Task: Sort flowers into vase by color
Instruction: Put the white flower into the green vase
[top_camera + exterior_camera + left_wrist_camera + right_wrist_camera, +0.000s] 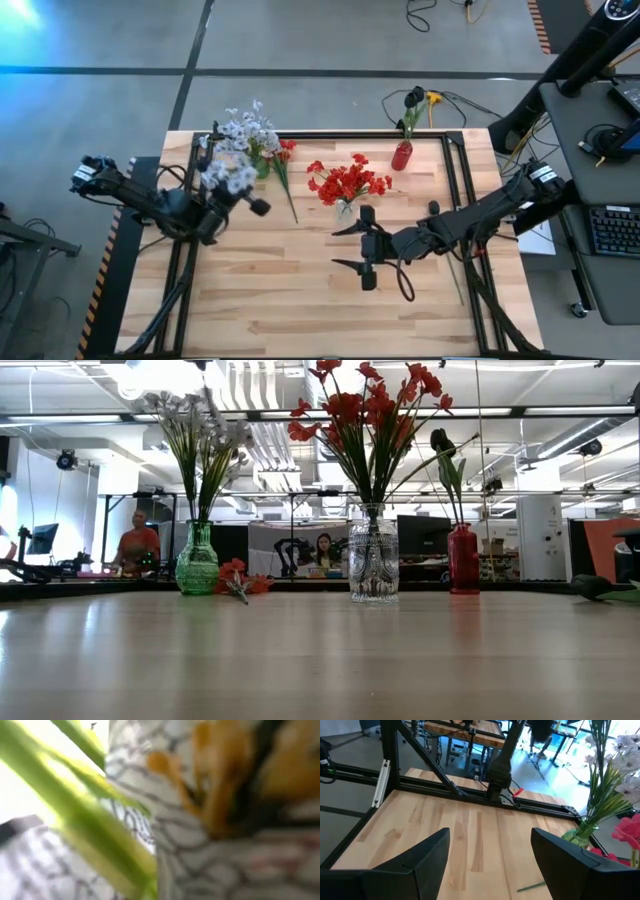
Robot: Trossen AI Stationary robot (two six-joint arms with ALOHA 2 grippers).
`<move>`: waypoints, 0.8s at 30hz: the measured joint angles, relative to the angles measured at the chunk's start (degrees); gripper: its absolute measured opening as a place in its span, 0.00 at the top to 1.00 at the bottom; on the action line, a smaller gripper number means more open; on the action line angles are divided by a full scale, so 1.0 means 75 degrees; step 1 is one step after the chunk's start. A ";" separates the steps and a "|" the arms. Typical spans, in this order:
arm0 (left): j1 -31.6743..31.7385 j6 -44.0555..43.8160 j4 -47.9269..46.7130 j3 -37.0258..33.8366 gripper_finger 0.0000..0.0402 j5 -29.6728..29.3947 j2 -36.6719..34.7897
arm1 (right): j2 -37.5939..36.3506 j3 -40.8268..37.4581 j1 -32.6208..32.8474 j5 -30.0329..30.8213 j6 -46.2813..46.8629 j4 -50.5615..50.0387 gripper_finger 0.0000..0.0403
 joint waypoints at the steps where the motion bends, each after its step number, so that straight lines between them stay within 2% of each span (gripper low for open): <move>1: 0.0000 -0.0439 -0.0474 0.0000 1.00 0.0492 0.0009 | 0.0000 0.0000 -0.0006 0.0003 0.0003 0.0000 0.32; 5: 0.0000 -0.2370 -0.2786 0.0000 1.00 0.2486 -0.0005 | 0.0000 0.0000 -0.0053 0.0003 0.0003 -0.0003 0.33; 9: -0.0061 -0.3659 -0.4471 0.0017 1.00 0.3024 -0.0104 | 0.0000 0.0000 -0.0057 0.0003 0.0009 -0.0064 0.32; 11: -0.0092 -0.4170 -0.5325 0.0017 1.00 0.3555 -0.0214 | 0.0000 0.0000 -0.0057 0.0003 0.0015 -0.0064 0.32; 14: -0.0099 -0.4820 -0.5991 0.0017 1.00 0.4210 -0.0483 | 0.0000 0.0000 -0.0057 0.0003 0.0015 -0.0067 0.32; 19: -0.0061 -0.5140 -0.6421 0.0029 1.00 0.4119 -0.1270 | 0.0000 0.0000 -0.0073 0.0002 -0.0026 -0.0067 0.32; 24: 0.0079 -0.5403 -0.6735 0.0032 1.00 0.2567 -0.1962 | 0.0000 0.0000 -0.0110 0.0003 -0.0015 -0.0064 0.32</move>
